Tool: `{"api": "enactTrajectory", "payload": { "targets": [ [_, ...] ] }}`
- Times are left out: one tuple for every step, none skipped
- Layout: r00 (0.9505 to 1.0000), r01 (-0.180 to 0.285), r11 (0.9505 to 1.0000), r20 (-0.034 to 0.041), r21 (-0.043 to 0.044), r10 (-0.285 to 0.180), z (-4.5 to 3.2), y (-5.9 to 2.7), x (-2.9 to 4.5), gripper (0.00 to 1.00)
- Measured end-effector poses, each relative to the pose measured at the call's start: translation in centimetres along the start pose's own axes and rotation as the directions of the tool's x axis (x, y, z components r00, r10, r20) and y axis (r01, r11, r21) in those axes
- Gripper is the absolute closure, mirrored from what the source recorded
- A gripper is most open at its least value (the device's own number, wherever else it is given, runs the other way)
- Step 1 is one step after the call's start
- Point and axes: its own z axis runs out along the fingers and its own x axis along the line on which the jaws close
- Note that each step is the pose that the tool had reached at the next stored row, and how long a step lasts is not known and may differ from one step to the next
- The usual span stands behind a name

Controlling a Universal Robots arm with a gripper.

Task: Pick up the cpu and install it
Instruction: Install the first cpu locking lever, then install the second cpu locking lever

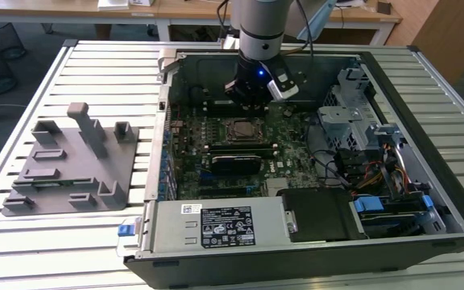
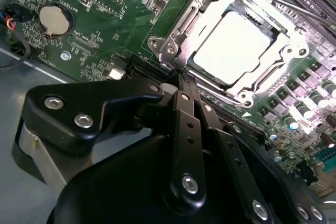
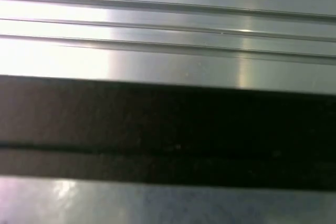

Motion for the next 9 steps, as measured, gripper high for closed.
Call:
{"api": "enactTrajectory", "payload": {
  "targets": [
    [1.0000, 0.000, 1.0000, 0.0001, 0.0000, 0.000, 0.00, -0.03, 0.00, 0.89],
    [1.0000, 0.000, 1.0000, 0.0001, -0.0001, 0.000, 0.00, -0.05, 0.00, 0.89],
    [1.0000, 0.000, 1.0000, 0.0001, -0.0002, 0.000, 0.01, -0.06, 0.00, 0.89],
    [1.0000, 0.000, 1.0000, 0.0001, -0.0001, 0.000, 0.00, -0.09, 0.00, 0.89],
    [1.0000, 0.000, 1.0000, 0.0001, -0.0001, 0.000, 0.00, -0.12, 0.00, 0.89],
    [1.0000, 0.000, 1.0000, 0.0001, -0.0001, 0.000, 0.00, -0.13, 0.01, 0.89],
    [1.0000, 0.000, 1.0000, 0.0001, -0.0001, 0.000, 0.00, -0.15, 0.01, 0.89],
    [1.0000, 0.000, 1.0000, 0.0001, -0.0001, 0.000, 0.00, -0.17, 0.01, 0.89],
    [1.0000, 0.000, 1.0000, 0.0001, -0.0001, 0.000, 0.00, -0.19, 0.01, 0.89]
  ]
}}
